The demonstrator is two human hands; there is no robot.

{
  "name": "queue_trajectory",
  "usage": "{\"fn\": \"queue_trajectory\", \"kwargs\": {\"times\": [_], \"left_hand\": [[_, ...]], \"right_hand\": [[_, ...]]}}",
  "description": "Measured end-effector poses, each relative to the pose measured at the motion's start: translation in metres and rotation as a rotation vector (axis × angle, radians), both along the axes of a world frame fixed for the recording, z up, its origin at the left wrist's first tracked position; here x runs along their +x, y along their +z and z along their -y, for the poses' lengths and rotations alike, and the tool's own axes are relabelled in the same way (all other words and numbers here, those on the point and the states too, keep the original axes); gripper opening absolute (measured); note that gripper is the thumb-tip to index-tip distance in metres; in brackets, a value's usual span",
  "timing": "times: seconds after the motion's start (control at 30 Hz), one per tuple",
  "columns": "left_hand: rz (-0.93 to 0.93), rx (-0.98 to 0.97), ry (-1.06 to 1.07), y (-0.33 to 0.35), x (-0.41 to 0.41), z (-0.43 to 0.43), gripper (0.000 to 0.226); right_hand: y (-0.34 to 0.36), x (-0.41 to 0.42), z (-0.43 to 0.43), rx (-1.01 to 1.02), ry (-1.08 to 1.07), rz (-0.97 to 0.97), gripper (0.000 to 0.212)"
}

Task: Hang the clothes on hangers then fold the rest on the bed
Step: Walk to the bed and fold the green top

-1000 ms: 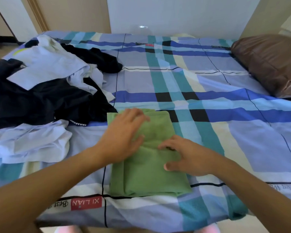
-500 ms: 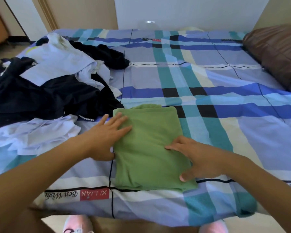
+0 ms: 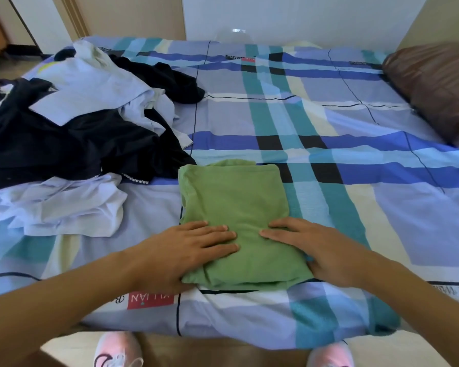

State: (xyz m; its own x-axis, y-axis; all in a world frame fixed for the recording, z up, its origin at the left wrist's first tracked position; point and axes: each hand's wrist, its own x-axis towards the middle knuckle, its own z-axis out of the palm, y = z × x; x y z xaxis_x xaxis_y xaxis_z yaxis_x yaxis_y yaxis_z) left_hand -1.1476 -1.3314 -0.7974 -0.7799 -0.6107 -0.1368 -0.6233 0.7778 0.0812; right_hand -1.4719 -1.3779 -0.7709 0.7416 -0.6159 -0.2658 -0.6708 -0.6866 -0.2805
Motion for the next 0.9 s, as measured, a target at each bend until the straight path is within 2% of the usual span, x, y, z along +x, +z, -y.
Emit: {"fn": "queue_trajectory", "kwargs": {"times": [0.1,0.2,0.3,0.33,0.4,0.43,0.47,0.53,0.6,0.67,0.73,0.9], "left_hand": [[-0.175,-0.055,0.041,0.001,0.007,0.008,0.089],[-0.255,-0.081,0.158,0.000,0.011,0.010,0.077],[-0.301,-0.103,0.538,-0.005,0.024,0.013,0.058],[-0.341,-0.019,0.737,-0.004,0.028,0.014,0.050],[-0.563,0.409,1.130,0.005,0.026,0.017,0.030],[-0.709,0.646,1.243,0.007,0.022,0.016,0.028],[-0.845,0.788,1.278,0.009,0.013,0.014,0.034],[-1.042,0.824,1.227,0.008,-0.006,0.007,0.063],[-1.133,0.736,1.137,0.009,-0.021,-0.002,0.096],[-1.184,0.676,1.071,0.011,-0.031,-0.001,0.114],[-1.233,0.614,1.058,0.018,-0.040,0.003,0.109],[-1.219,0.455,0.942,0.036,-0.076,0.012,0.090]], "right_hand": [[-0.006,-0.003,0.003,0.091,-0.088,0.209,0.065],[-0.008,-0.006,0.004,0.157,-0.134,0.231,0.064],[-0.009,-0.013,0.007,0.249,-0.315,0.272,0.073],[-0.008,-0.012,0.009,0.301,-0.414,0.351,0.070],[-0.005,-0.005,0.011,0.491,-0.648,0.540,0.057],[-0.005,0.001,0.011,0.602,-0.726,0.616,0.051],[-0.005,0.007,0.011,0.686,-0.767,0.678,0.050],[-0.009,0.016,0.009,0.772,-0.795,0.761,0.060],[-0.012,0.022,0.009,0.800,-0.810,0.828,0.067],[-0.009,0.024,0.011,0.838,-0.842,0.865,0.069],[-0.002,0.027,0.012,0.840,-0.834,0.864,0.071],[0.033,0.000,0.016,0.634,-0.831,0.929,0.076]]}}
